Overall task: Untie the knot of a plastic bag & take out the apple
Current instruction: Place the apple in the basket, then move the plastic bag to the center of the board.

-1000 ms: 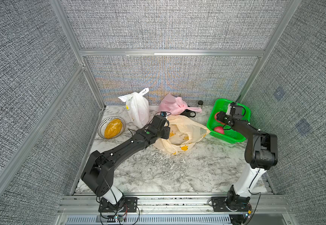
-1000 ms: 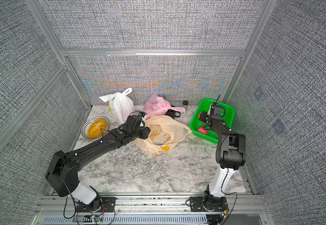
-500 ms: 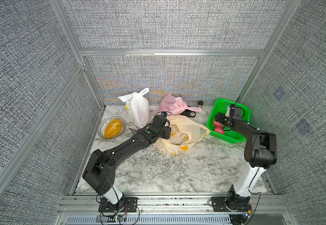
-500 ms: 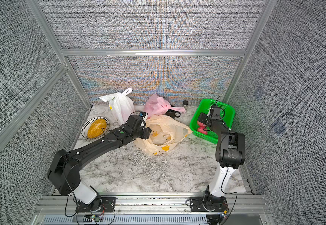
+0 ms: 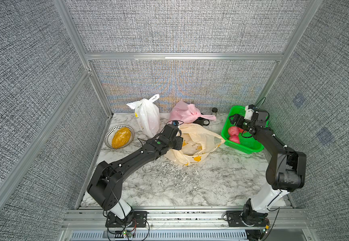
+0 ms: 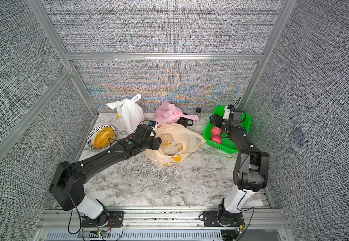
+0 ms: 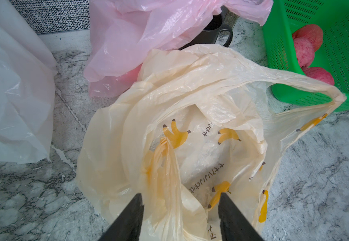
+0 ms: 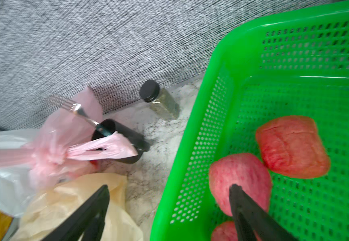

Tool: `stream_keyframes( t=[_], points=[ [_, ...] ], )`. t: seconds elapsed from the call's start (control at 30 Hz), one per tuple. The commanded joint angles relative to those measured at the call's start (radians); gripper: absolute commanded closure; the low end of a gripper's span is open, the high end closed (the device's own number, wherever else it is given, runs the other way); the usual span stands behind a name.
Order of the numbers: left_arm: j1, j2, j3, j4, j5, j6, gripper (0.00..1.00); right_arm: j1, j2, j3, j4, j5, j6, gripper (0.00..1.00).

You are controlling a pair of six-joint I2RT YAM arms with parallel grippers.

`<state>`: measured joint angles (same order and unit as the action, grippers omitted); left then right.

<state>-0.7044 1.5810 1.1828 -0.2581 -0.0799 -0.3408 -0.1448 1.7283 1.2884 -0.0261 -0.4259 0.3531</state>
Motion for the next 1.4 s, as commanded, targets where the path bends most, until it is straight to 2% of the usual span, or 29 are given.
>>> stream_keyframes(
  t=[0.0,0.1,0.2,0.47,0.7,1.1,1.17,1.27,1.37],
  points=[
    [0.0,-0.013,-0.009,0.023,-0.004,-0.001,0.4,0.004,-0.037,-0.029,-0.019,-0.237,0.05,0.13],
    [-0.001,-0.028,-0.024,0.029,-0.008,-0.004,0.4,0.013,-0.075,-0.072,0.003,-0.399,0.094,0.13],
    [-0.003,-0.05,-0.047,0.04,-0.011,-0.01,0.4,0.016,-0.124,-0.148,0.095,-0.533,0.193,0.13],
    [-0.004,-0.081,-0.09,0.06,-0.017,-0.015,0.4,0.054,-0.2,-0.271,0.303,-0.755,0.392,0.13],
    [-0.004,-0.092,-0.105,0.071,-0.021,-0.009,0.4,0.129,-0.228,-0.302,0.35,-0.86,0.395,0.13],
    [-0.004,-0.072,-0.082,0.083,0.019,0.003,0.42,0.166,-0.215,-0.269,0.255,-0.851,0.3,0.15],
    [-0.006,-0.048,-0.058,0.094,0.056,0.003,0.43,0.176,-0.206,-0.201,0.076,-0.771,0.158,0.15],
    [-0.011,0.02,0.004,0.134,0.159,0.003,0.43,0.199,-0.189,-0.072,-0.183,-0.533,-0.031,0.13],
    [-0.043,0.117,0.116,0.116,0.199,0.012,0.42,0.204,-0.204,-0.047,-0.178,-0.4,-0.034,0.1]
  ],
)
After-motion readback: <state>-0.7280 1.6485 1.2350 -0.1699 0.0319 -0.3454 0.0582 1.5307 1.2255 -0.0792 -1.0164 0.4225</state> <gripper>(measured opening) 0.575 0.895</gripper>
